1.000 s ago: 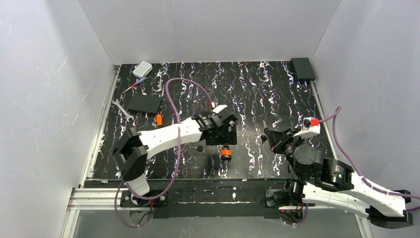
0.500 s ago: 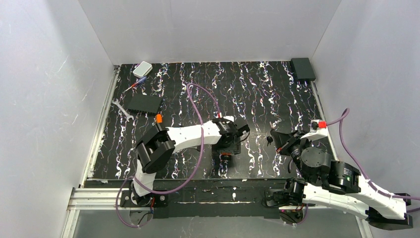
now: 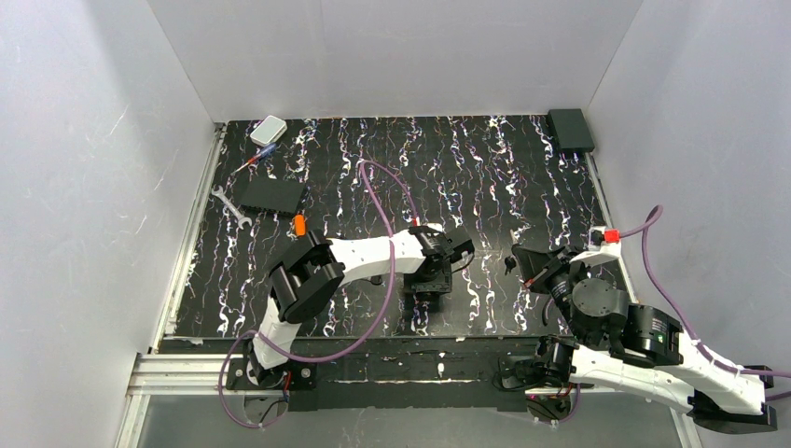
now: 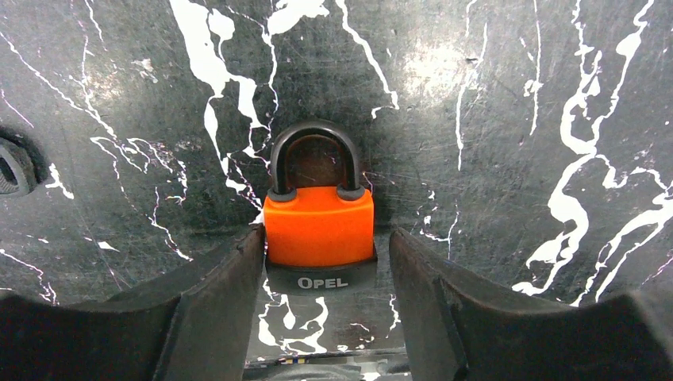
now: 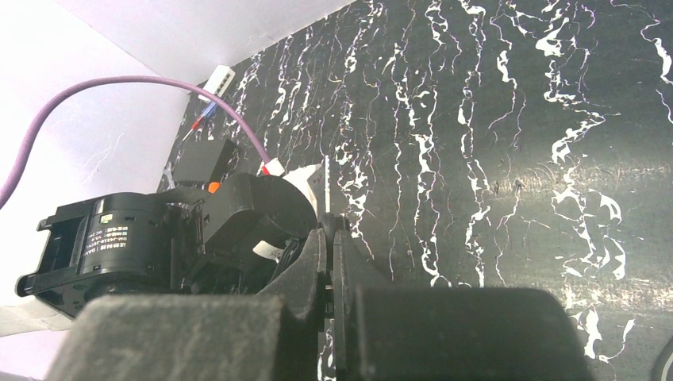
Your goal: Unlock with the key
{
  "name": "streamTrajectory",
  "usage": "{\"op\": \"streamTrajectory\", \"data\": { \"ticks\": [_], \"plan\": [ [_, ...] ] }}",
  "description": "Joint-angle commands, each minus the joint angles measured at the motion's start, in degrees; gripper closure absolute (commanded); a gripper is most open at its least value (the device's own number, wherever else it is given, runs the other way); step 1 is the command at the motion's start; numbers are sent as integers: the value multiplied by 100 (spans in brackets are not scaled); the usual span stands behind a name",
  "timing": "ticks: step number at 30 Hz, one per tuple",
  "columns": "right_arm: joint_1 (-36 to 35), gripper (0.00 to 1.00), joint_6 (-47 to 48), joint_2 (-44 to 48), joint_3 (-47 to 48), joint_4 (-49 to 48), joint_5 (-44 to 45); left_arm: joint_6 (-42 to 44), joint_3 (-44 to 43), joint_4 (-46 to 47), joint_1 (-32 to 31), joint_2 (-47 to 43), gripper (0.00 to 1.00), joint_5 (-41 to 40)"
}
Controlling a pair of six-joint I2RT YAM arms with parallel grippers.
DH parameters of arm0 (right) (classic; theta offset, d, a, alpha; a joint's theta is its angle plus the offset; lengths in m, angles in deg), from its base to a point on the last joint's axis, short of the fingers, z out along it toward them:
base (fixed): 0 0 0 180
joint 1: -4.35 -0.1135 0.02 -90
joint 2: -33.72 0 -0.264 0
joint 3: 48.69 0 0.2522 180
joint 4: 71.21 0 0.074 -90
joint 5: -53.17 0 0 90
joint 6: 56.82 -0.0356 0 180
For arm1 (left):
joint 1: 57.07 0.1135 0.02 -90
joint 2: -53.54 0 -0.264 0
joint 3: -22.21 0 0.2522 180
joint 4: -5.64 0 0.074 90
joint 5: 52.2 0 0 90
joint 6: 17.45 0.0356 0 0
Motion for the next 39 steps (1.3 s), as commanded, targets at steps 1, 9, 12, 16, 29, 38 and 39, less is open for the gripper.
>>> {"op": "streamTrajectory", "data": {
  "ticks": [1, 9, 12, 16, 29, 38, 39],
  "plan": [
    [-3, 99, -96, 238, 211, -6, 61, -123, -94, -185, -24, 20, 44, -313],
    [1, 99, -125, 222, 203, -1, -4, -153, -210, -282, -24, 171, 47, -477],
    [3, 99, -151, 227, 202, 18, -16, -180, -259, -282, -24, 244, 47, -479],
    [4, 99, -174, 216, 193, 30, -43, -227, -269, -208, -26, 268, 61, -472],
    [-4, 99, -231, 90, 219, 15, -159, -327, 112, 6, -24, -372, 100, -591],
    [4, 99, -232, -148, 150, -253, -256, -453, 727, 219, -24, -1368, 100, -695],
    [-1, 99, -227, -173, 131, -306, -275, -480, 789, 219, -26, -1459, 100, -709]
  ]
}}
